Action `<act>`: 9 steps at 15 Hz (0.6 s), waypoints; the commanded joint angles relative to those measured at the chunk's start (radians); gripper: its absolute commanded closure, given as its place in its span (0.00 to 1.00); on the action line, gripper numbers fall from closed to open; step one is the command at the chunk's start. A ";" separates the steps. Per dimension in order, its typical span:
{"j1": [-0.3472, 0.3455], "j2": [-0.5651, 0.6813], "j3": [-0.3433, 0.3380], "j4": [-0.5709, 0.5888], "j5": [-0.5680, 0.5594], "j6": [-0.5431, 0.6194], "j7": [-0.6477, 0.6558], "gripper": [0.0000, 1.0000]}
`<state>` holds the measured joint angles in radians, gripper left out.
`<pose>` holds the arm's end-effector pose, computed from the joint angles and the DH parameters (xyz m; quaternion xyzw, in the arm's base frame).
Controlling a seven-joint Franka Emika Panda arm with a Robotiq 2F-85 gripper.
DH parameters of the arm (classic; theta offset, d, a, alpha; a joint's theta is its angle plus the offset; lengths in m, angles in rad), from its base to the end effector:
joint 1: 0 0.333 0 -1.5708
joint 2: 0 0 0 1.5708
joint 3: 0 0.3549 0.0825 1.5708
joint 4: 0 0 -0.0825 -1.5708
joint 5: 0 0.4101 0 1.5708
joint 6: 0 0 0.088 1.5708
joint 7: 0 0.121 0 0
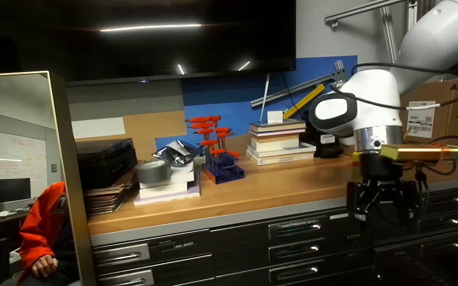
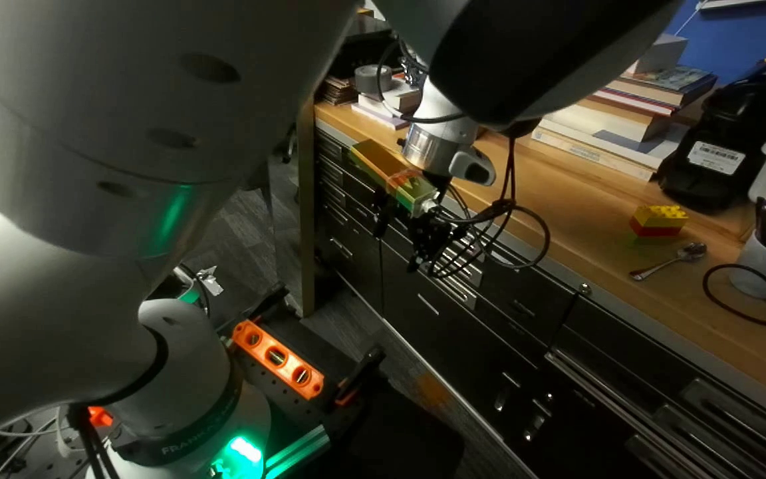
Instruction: Put the black objects in the drawer and close it
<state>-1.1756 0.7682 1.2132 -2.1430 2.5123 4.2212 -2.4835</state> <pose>0.3993 -0.0882 0.2624 -0.9824 0.1113 0.1353 0.0645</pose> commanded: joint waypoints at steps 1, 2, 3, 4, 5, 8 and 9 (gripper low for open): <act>-0.185 -0.122 0.182 -0.179 -0.003 -0.002 -0.130 0.00; -0.231 -0.140 0.236 -0.209 -0.005 -0.003 -0.159 0.00; -0.271 -0.171 0.285 -0.228 0.013 -0.004 -0.207 0.00; -0.317 -0.185 0.345 -0.247 0.012 -0.004 -0.236 0.00; -0.354 -0.190 0.394 -0.259 0.011 -0.005 -0.259 0.00; -0.442 -0.217 0.527 -0.268 0.008 0.007 -0.290 0.00; -0.463 -0.207 0.569 -0.278 -0.002 0.007 -0.271 0.00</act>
<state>-1.5585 0.6027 1.6729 -2.3979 2.5053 4.2160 -2.7129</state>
